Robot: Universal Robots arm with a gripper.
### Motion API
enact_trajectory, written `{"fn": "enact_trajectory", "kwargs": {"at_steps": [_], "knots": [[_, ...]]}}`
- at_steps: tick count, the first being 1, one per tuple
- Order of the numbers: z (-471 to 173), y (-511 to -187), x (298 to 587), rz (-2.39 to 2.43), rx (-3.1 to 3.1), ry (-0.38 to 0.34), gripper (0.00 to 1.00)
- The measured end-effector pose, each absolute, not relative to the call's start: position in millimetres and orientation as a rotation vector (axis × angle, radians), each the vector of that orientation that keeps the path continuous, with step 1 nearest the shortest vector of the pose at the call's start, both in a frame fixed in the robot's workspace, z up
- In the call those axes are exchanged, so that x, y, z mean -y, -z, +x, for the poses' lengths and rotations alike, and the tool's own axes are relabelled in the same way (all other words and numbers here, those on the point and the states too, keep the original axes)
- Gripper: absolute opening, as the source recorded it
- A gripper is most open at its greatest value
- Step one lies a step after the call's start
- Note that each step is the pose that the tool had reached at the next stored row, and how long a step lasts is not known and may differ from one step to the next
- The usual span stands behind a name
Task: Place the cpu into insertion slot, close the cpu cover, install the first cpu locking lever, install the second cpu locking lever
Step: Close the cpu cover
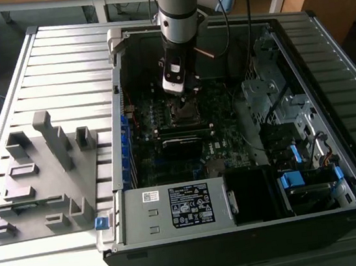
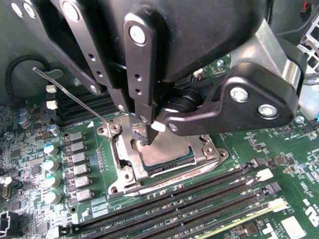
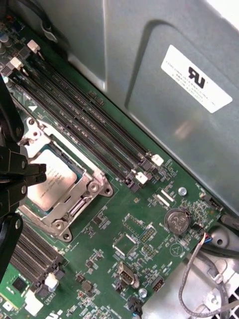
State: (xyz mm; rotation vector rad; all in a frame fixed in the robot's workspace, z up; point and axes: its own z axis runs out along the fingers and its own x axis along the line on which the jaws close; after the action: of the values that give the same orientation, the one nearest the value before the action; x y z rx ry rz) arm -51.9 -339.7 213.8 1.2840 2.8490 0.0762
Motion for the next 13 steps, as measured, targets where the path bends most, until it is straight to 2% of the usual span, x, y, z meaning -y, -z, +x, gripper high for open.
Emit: {"fn": "enact_trajectory", "kwargs": {"at_steps": [13], "knots": [[-51.9, -213.7, 339.7, 1.029, -2.955, -0.078, 0.11]]}}
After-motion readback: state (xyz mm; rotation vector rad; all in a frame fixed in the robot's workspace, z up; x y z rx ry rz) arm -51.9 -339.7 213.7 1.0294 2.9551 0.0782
